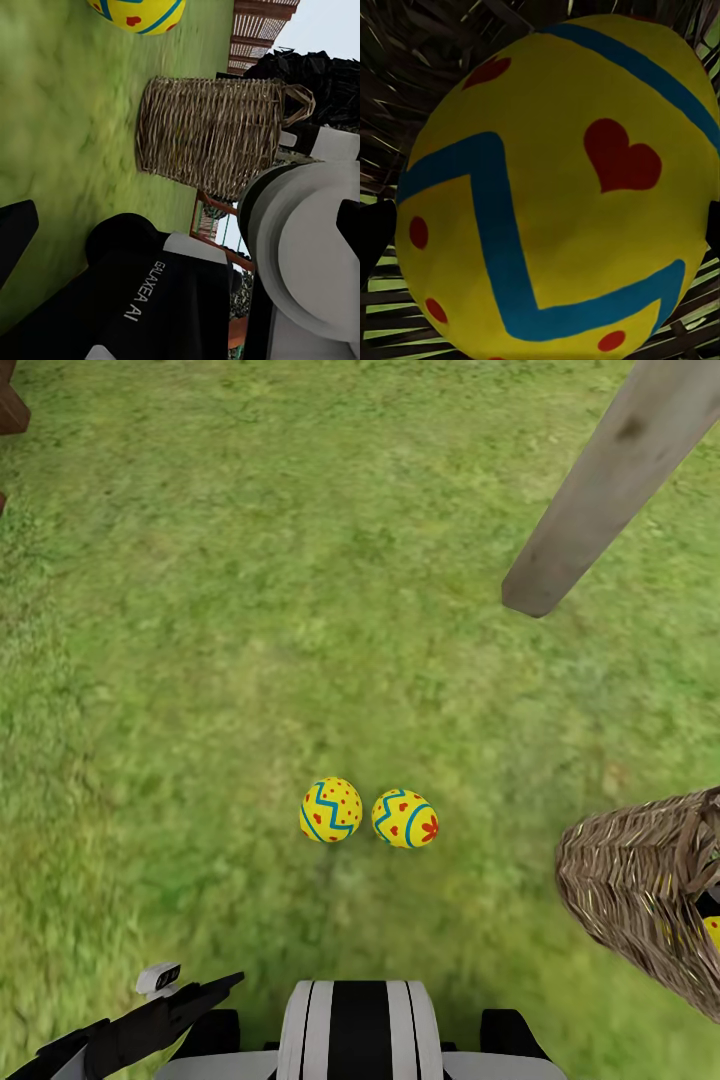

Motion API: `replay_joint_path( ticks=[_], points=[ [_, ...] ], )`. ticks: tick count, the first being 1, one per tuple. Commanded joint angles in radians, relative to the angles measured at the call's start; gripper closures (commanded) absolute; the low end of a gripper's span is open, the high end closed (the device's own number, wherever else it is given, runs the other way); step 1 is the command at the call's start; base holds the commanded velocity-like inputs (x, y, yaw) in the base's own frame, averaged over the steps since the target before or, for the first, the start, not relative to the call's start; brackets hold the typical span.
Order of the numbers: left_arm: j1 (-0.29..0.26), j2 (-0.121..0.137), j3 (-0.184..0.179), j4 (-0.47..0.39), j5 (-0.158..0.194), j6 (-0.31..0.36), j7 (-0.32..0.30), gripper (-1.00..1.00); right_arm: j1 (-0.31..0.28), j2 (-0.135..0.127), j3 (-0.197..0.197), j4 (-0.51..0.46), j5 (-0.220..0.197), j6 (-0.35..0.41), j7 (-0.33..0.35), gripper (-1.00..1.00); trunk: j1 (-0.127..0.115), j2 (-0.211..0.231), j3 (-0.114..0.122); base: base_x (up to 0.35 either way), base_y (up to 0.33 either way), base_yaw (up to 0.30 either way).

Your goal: Take the three Easter eggs out of the wicker basket on the lawn in the garden, then place them on the lawn next to a single tree (choose any tree) so that all three eggs are next to the same tree and none are left in the basket.

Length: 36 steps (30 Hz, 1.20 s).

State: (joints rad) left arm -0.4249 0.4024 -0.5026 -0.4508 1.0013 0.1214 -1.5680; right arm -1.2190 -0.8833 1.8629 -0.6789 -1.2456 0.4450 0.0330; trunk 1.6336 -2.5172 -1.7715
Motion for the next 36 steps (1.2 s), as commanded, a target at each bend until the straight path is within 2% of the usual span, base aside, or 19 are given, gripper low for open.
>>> replay_joint_path(
  ticks=[1, 28, 36],
  points=[
    [-0.001, 0.001, -0.008, 0.000, 0.008, 0.011, -0.003, -1.00, -0.001, 0.000, 0.004, -0.007, -0.026, 0.000, 0.005, 1.00, 0.000, 0.000, -0.001, 0.000, 0.000, 0.000],
    [0.000, 0.001, -0.008, 0.000, 0.008, 0.011, -0.003, -1.00, -0.001, 0.006, 0.004, -0.013, -0.026, 0.000, 0.007, 1.00, 0.000, 0.000, -0.001, 0.000, 0.000, 0.000],
    [0.006, 0.001, -0.008, 0.000, 0.009, 0.011, -0.003, -1.00, -0.001, 0.006, 0.004, -0.013, -0.026, 0.000, 0.007, 1.00, -0.003, 0.002, 0.030, 0.000, 0.000, 0.000]
  ],
)
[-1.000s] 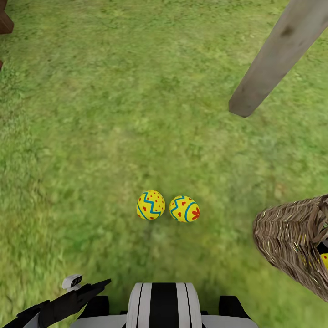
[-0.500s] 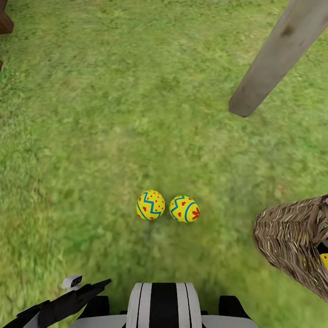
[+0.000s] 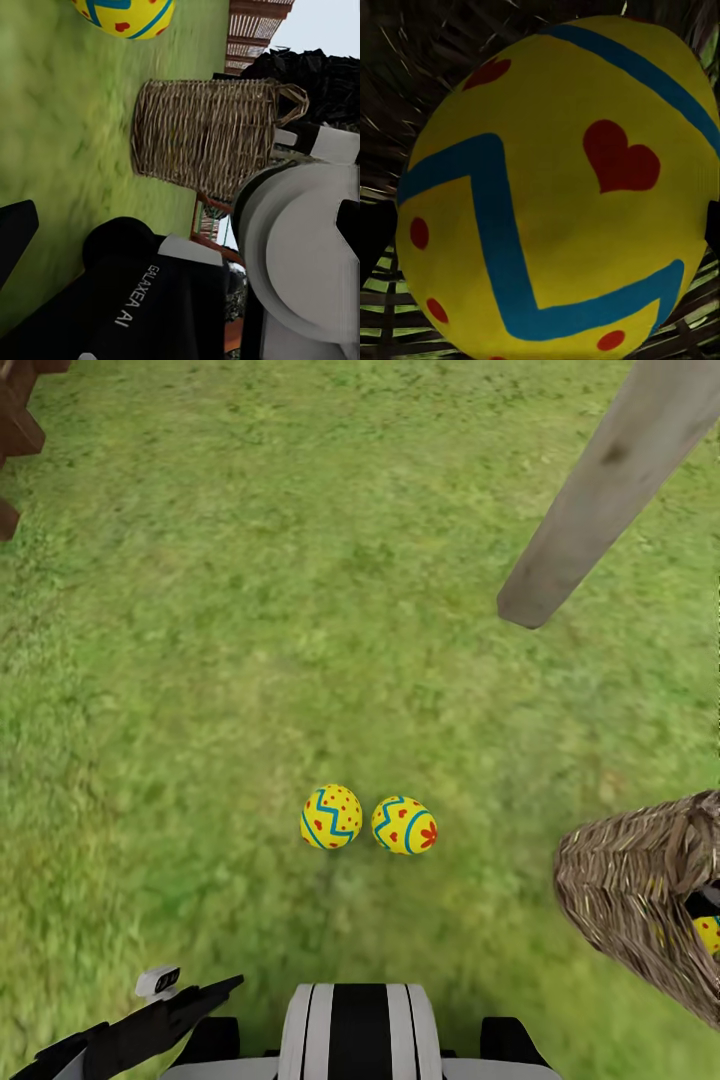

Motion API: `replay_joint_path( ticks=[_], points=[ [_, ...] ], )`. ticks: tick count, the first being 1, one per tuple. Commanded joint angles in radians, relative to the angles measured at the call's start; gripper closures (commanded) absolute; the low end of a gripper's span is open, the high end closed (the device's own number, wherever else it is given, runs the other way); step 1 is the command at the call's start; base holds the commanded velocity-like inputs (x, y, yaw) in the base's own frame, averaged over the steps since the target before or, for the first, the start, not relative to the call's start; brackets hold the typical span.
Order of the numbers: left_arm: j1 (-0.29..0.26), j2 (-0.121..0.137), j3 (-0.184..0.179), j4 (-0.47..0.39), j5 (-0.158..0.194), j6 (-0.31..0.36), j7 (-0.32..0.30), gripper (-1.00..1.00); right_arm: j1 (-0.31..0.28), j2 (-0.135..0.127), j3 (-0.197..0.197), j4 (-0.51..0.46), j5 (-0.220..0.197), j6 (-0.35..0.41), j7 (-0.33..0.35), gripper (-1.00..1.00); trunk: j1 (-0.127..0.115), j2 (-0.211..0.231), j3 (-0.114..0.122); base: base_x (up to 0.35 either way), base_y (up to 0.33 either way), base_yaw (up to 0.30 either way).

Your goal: Take the three Easter eggs out of the wicker basket on the lawn in the garden, then place them on the lawn next to a single tree (choose any tree) so that all three eggs are next to the same tree and none are left in the basket.

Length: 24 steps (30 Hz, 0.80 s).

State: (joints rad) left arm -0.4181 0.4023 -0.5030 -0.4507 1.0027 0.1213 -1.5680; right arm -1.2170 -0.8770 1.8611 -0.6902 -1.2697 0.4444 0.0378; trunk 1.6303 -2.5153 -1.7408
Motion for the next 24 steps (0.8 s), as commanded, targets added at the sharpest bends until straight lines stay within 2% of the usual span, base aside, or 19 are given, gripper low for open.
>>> replay_joint_path(
  ticks=[1, 12, 17, 18, 21, 24],
  points=[
    [-0.001, 0.001, -0.008, 0.000, 0.007, 0.011, -0.003, -1.00, -0.003, 0.000, 0.006, -0.002, -0.002, 0.000, 0.002, 1.00, -0.001, 0.000, 0.003, 0.000, 0.000, 0.000],
    [-0.001, 0.001, -0.008, 0.000, 0.006, 0.011, -0.003, -1.00, -0.003, -0.002, 0.006, -0.006, -0.002, 0.002, 0.009, 1.00, -0.006, 0.003, 0.046, 0.000, 0.000, 0.000],
    [-0.001, 0.001, -0.008, 0.000, 0.005, 0.012, -0.003, -1.00, -0.003, -0.002, 0.006, -0.008, -0.039, 0.001, 0.018, 1.00, -0.008, 0.004, 0.065, 0.000, 0.000, 0.000],
    [0.000, 0.001, -0.008, 0.000, 0.005, 0.012, -0.003, -1.00, -0.003, -0.002, 0.006, -0.008, -0.041, 0.001, 0.035, 1.00, -0.008, 0.004, 0.069, 0.000, 0.000, 0.000],
    [-0.001, 0.001, -0.008, 0.000, 0.005, 0.012, -0.003, -1.00, -0.003, -0.002, 0.004, -0.007, -0.042, 0.004, 0.150, 1.00, -0.010, 0.005, 0.081, 0.000, 0.000, 0.000],
    [-0.001, 0.001, -0.008, 0.000, 0.004, 0.012, -0.003, -1.00, -0.003, -0.006, 0.003, -0.006, -0.041, 0.008, 0.194, 1.00, -0.011, 0.005, 0.092, 0.000, 0.000, 0.000]
  ],
)
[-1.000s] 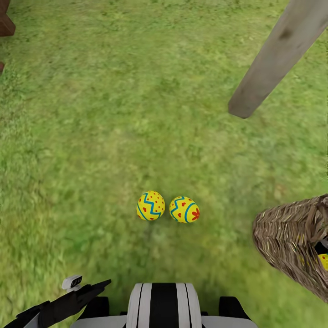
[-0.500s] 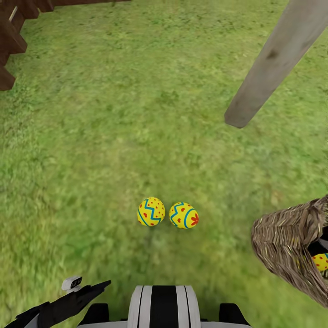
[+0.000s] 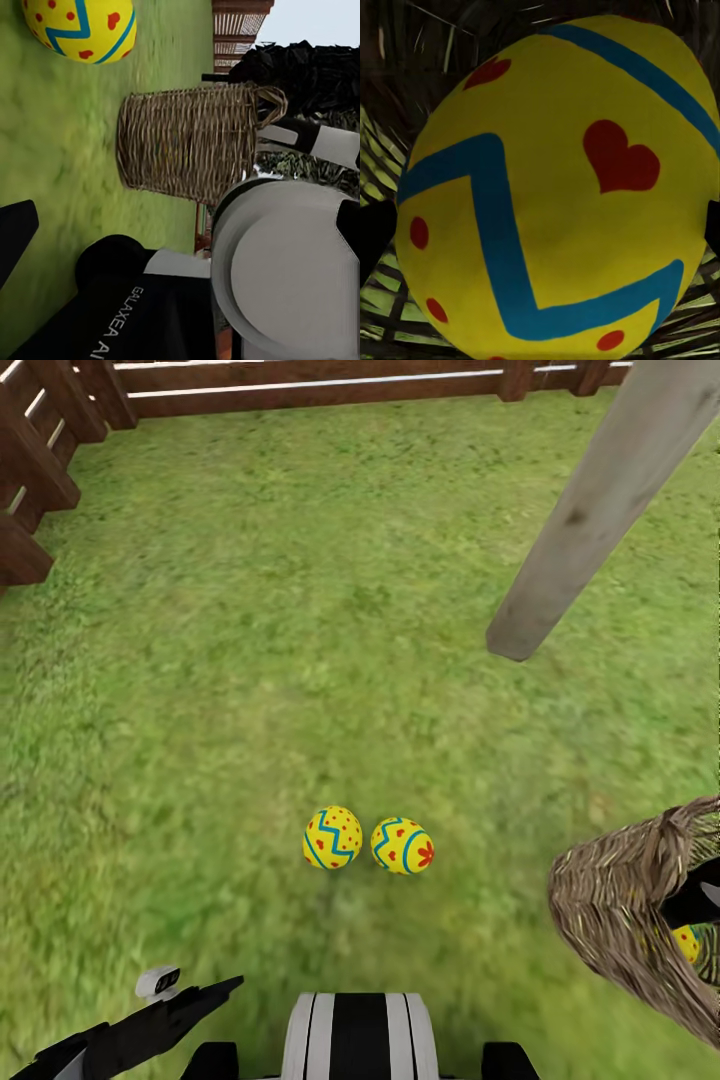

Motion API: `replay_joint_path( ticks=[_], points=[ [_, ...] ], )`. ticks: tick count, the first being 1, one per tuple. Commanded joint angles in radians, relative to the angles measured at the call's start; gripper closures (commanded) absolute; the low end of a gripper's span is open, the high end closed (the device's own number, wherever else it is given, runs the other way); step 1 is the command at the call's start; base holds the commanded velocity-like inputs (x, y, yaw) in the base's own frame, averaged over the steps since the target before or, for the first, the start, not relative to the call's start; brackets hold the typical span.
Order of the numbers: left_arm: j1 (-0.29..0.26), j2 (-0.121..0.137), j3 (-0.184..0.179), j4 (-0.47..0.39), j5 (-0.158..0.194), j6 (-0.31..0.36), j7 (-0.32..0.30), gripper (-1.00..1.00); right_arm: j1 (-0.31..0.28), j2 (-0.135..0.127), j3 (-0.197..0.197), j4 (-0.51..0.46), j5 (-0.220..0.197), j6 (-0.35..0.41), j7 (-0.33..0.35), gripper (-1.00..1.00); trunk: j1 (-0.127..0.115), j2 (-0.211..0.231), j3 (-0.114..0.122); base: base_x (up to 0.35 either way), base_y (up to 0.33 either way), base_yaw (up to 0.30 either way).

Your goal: Take the three Easter eggs out of the wicker basket on the lawn in the garden, then place them on the lawn next to a single tree (choose any tree) so that all three eggs are next to the same tree and none are left in the basket.

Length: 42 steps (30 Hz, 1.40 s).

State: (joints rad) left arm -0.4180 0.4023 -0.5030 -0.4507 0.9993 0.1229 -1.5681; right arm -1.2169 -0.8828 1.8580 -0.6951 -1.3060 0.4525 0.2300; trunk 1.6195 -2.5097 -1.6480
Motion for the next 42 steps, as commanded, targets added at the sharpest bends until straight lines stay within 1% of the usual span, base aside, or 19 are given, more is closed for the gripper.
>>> replay_joint_path(
  ticks=[1, 7, 9, 11, 14, 23, 26, 29, 35, 37, 39, 42],
  points=[
    [0.000, 0.001, -0.008, 0.000, 0.007, 0.011, -0.003, -1.00, -0.003, -0.002, 0.006, -0.001, -0.004, 0.001, 0.006, 1.00, -0.001, 0.000, 0.003, 0.000, 0.000, 0.000],
    [-0.001, 0.001, -0.008, 0.000, 0.007, 0.011, -0.003, -1.00, -0.003, -0.005, 0.006, -0.003, -0.004, 0.003, 0.023, 1.00, -0.003, 0.001, 0.027, 0.000, 0.000, 0.000],
    [-0.001, 0.001, -0.008, 0.000, 0.007, 0.011, -0.003, -1.00, -0.003, -0.006, 0.006, -0.002, -0.002, 0.003, 0.054, 1.00, -0.004, 0.002, 0.034, 0.000, 0.000, 0.000],
    [-0.001, 0.001, -0.008, 0.000, 0.007, 0.011, -0.003, -1.00, -0.003, -0.007, 0.005, -0.002, 0.001, 0.004, 0.104, 1.00, -0.005, 0.002, 0.042, 0.000, 0.000, 0.000],
    [-0.001, 0.001, -0.008, 0.000, 0.007, 0.011, -0.003, -1.00, -0.003, -0.007, 0.004, -0.001, 0.003, 0.005, 0.147, 1.00, -0.006, 0.003, 0.054, 0.000, 0.000, 0.000],
    [0.000, 0.000, -0.009, 0.000, 0.007, 0.012, -0.003, -1.00, -0.003, -0.009, 0.003, -0.003, 0.007, 0.006, 0.158, 1.00, -0.010, 0.005, 0.088, 0.000, 0.000, 0.000],
    [0.001, -0.004, -0.009, 0.033, 0.004, 0.011, -0.003, -1.00, -0.003, -0.012, 0.002, -0.003, 0.007, 0.006, 0.167, 1.00, -0.012, 0.006, 0.100, 0.000, 0.000, 0.000],
    [0.001, -0.003, -0.009, 0.056, 0.003, 0.008, -0.003, -1.00, -0.003, -0.021, 0.001, -0.003, 0.008, 0.006, 0.192, 1.00, -0.013, 0.006, 0.112, 0.000, 0.000, 0.000],
    [0.001, -0.005, -0.009, 0.059, 0.002, 0.007, -0.003, -1.00, -0.003, -0.035, -0.001, -0.003, 0.009, 0.008, 0.209, 1.00, -0.016, 0.008, 0.135, 0.000, 0.000, 0.000],
    [0.001, -0.007, -0.009, 0.060, 0.002, 0.007, -0.003, -1.00, -0.003, -0.045, -0.001, -0.003, 0.010, 0.008, 0.263, 1.00, -0.017, 0.008, 0.143, 0.000, 0.000, 0.000],
    [0.001, -0.008, -0.009, 0.061, 0.002, 0.007, -0.003, -1.00, -0.003, -0.049, 0.000, -0.003, 0.011, 0.008, 0.306, 1.00, -0.018, 0.009, 0.150, 0.000, 0.000, 0.000],
    [0.001, -0.009, -0.009, 0.061, 0.002, 0.006, -0.003, -1.00, -0.003, -0.071, 0.000, -0.003, 0.014, 0.007, 0.333, 1.00, -0.019, 0.010, 0.162, 0.000, 0.000, 0.000]
  ],
)
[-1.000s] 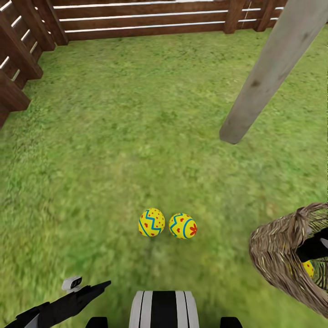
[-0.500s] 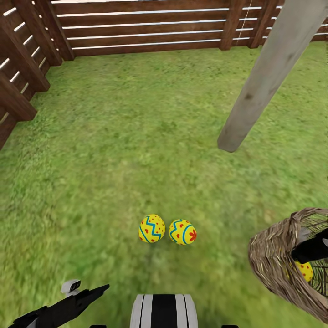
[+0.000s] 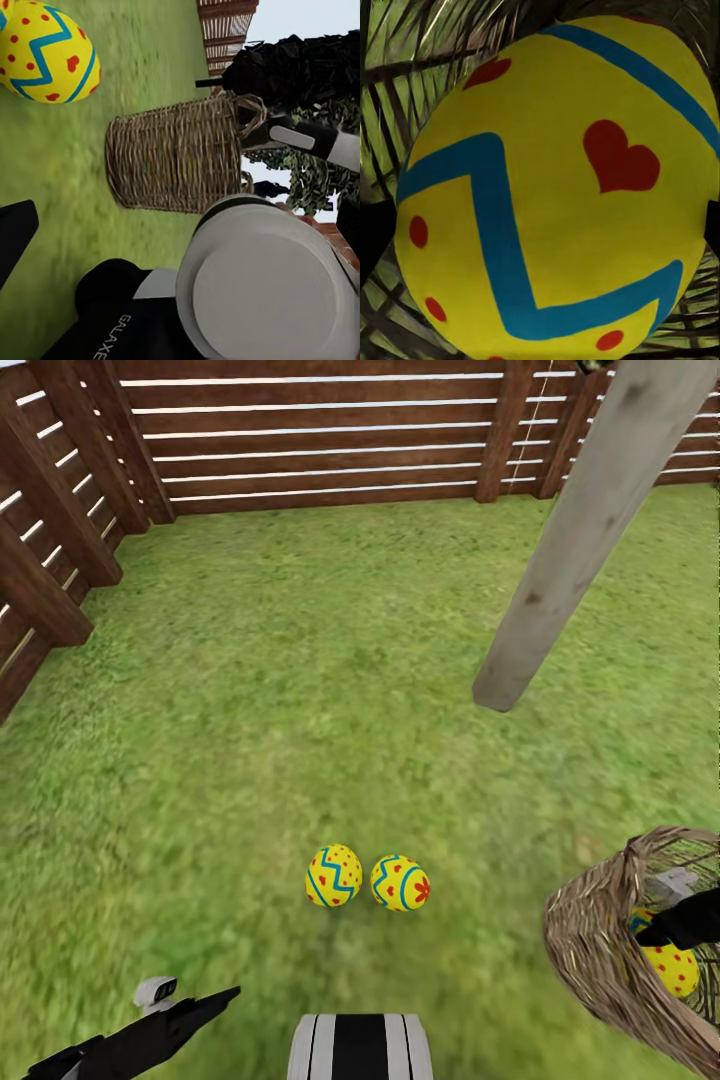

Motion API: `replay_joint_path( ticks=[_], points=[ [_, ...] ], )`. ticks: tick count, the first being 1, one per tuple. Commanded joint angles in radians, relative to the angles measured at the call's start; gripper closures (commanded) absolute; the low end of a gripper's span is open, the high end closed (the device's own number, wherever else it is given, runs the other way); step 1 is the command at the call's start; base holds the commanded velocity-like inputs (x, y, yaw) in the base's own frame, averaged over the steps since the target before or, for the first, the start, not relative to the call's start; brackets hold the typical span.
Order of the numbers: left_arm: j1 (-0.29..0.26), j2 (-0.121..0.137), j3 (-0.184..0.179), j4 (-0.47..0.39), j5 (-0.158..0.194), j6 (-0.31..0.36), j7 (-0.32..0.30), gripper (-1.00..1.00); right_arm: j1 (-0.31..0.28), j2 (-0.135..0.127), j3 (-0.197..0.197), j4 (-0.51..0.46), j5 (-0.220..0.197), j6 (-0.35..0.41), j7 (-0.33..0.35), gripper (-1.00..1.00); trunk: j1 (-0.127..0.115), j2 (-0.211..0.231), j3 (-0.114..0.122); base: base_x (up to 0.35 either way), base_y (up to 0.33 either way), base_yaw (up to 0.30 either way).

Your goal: Take the three Easter eggs out of the wicker basket on the lawn in the garden, then place them on the lawn next to a single tree (choose any tree) so that all three eggs are next to the same tree and none are left in the basket.

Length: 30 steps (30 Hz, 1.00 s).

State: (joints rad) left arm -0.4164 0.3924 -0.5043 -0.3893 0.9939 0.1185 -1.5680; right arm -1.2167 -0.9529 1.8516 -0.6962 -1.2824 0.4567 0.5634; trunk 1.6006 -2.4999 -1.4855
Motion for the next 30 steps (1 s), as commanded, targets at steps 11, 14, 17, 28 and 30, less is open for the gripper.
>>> replay_joint_path(
  ticks=[11, 14, 17, 28, 30],
  points=[
    [-0.001, -0.002, -0.008, 0.000, 0.008, 0.011, -0.003, -1.00, -0.003, -0.065, 0.005, -0.003, -0.008, 0.002, 0.118, 1.00, -0.039, 0.070, 0.035, 0.000, 0.000, 0.000],
    [-0.001, -0.003, -0.008, 0.000, 0.008, 0.011, -0.003, -1.00, -0.003, -0.074, 0.005, -0.003, -0.008, 0.002, 0.133, 1.00, -0.050, 0.091, 0.044, 0.000, 0.000, 0.000],
    [-0.001, -0.003, -0.008, 0.000, 0.008, 0.010, -0.003, -1.00, -0.003, -0.087, 0.002, -0.003, -0.008, 0.002, 0.157, 1.00, -0.062, 0.112, 0.053, 0.000, 0.000, 0.000],
    [-0.001, -0.006, -0.008, 0.000, 0.006, 0.010, -0.003, -1.00, -0.003, -0.148, -0.008, -0.003, -0.006, 0.002, 0.283, 1.00, -0.104, 0.189, 0.088, 0.000, 0.000, 0.000],
    [-0.001, -0.006, -0.009, 0.000, 0.006, 0.011, -0.003, -1.00, -0.003, -0.160, -0.009, -0.003, -0.006, 0.002, 0.293, 1.00, -0.112, 0.203, 0.094, 0.000, 0.000, 0.000]
  ],
)
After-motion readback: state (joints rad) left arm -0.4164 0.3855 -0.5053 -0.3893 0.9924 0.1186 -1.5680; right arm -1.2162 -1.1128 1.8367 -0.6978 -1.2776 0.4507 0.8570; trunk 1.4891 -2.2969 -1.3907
